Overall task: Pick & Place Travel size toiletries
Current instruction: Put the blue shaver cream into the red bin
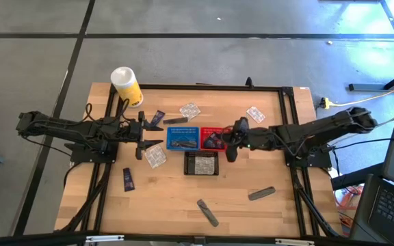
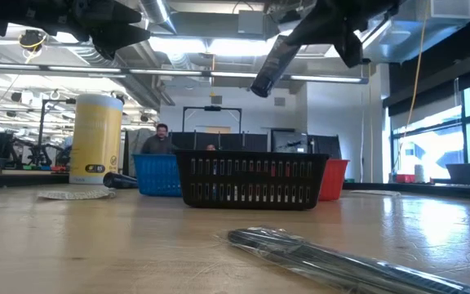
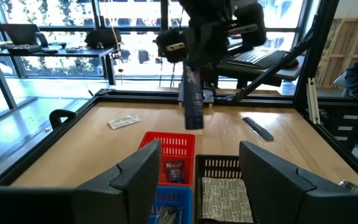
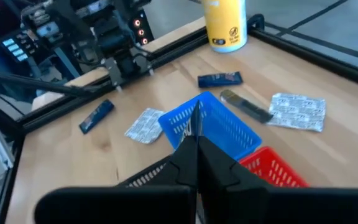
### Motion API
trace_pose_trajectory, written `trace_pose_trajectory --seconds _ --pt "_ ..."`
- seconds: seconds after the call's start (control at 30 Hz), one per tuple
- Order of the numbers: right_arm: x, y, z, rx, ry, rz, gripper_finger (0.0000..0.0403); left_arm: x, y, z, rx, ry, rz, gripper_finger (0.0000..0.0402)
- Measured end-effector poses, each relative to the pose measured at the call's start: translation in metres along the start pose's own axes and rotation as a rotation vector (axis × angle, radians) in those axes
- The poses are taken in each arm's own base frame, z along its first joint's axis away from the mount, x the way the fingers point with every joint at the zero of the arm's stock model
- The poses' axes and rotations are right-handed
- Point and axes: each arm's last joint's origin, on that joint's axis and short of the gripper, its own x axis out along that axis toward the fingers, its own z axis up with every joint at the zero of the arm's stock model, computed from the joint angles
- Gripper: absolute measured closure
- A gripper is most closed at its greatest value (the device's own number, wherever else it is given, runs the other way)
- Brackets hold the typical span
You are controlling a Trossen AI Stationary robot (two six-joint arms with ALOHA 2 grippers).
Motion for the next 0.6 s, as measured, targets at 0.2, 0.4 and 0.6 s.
trace_pose_trajectory --seconds 0.2,0.4,0.6 --pt "0.005 0.010 -0.015 0.006 0.022 -0.027 0.0403 0.000 0.000 0.000 0.000 0.000 0.000 0.0190" --pt "0.016 0.012 -0.028 0.017 0.050 -0.080 0.0403 0.000 0.000 0.000 0.000 0.000 0.000 0.0190" --pt "0.022 0.003 -0.041 0.056 0.013 -0.110 0.0403 0.000 0.000 0.000 0.000 0.000 0.000 0.0190"
